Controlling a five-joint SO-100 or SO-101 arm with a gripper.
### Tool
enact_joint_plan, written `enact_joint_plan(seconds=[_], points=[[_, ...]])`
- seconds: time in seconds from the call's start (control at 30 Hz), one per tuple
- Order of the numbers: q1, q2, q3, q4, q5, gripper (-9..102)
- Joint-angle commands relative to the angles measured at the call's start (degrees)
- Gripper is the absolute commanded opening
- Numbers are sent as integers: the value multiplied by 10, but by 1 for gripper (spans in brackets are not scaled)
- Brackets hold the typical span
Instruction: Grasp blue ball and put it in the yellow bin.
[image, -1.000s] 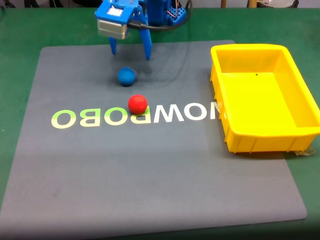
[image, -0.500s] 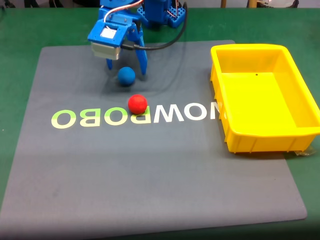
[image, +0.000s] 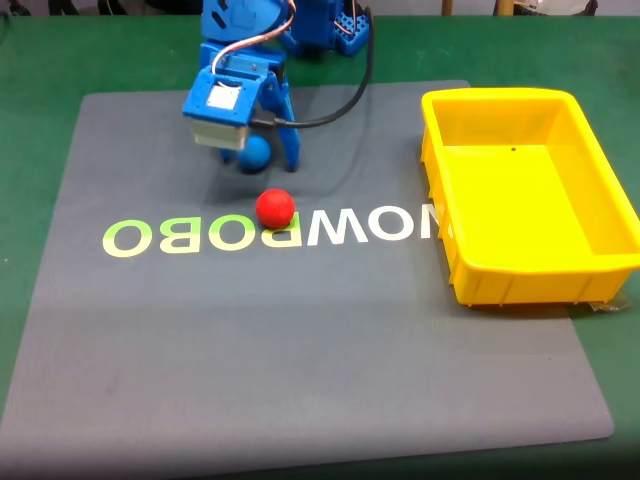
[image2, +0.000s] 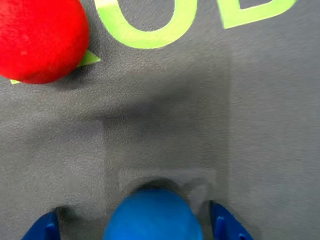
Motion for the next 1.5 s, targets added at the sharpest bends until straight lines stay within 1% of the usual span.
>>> enact_joint_plan(seconds=[0.0, 0.1, 0.27, 0.7, 1.1, 1.27, 1.37, 1.47], points=[[-6, -1, -45, -14, 8, 31], [-7, -8, -50, -14, 5, 25], [-11, -11, -53, -14, 10, 0], [-25, 29, -53, 4, 21, 0], [-38, 221, -54, 92, 4, 0], [-73, 287, -76, 142, 7, 0], [-112, 292, -131, 185, 26, 0], [-160, 282, -184, 207, 39, 0]])
